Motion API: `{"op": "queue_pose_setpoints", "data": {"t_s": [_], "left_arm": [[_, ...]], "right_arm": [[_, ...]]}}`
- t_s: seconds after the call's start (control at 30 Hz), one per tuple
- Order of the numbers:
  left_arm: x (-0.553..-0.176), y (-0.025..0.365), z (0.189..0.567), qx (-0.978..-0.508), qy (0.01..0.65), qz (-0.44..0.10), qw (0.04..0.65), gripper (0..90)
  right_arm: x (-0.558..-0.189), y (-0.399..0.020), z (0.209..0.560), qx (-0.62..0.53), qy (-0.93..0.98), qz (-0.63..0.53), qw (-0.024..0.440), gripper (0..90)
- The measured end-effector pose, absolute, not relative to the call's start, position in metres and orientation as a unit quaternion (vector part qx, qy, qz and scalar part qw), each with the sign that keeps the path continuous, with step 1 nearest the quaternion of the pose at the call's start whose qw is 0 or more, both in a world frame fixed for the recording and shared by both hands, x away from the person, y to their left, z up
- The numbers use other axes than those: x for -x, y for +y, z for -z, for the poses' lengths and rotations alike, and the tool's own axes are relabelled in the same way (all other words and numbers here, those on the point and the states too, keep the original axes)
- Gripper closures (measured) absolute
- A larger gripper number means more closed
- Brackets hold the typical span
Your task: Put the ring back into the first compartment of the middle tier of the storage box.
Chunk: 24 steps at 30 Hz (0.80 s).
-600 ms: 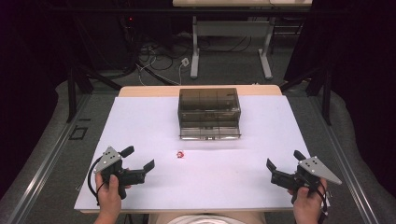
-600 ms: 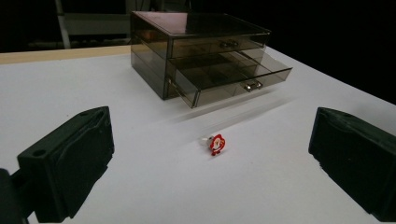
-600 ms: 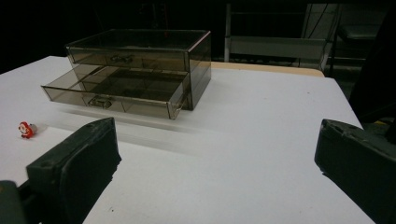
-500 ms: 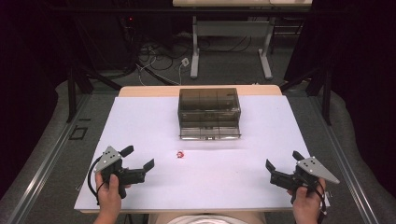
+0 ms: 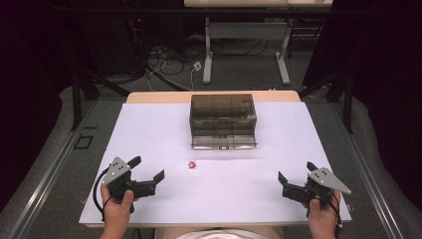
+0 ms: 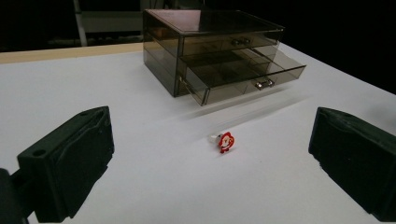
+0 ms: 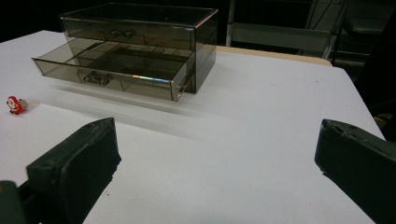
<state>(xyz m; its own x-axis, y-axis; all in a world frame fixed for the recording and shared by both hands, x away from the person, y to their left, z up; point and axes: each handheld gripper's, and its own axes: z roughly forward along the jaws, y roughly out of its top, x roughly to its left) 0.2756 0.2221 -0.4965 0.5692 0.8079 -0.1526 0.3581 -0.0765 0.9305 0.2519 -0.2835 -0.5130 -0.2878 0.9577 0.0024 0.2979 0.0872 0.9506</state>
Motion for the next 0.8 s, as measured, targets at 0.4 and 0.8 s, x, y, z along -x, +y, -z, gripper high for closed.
{"op": "queue_pose_setpoints", "data": {"t_s": [0.4, 0.8], "left_arm": [[-0.282, 0.214, 0.481, -0.698, 0.437, -0.222, 0.521, 0.1], [-0.295, 0.211, 0.470, -0.694, 0.445, -0.204, 0.528, 0.2]], "right_arm": [[-0.251, -0.280, 0.513, -0.478, 0.654, -0.470, 0.350, 0.0], [-0.253, -0.279, 0.515, -0.478, 0.661, -0.465, 0.343, 0.0]]}}
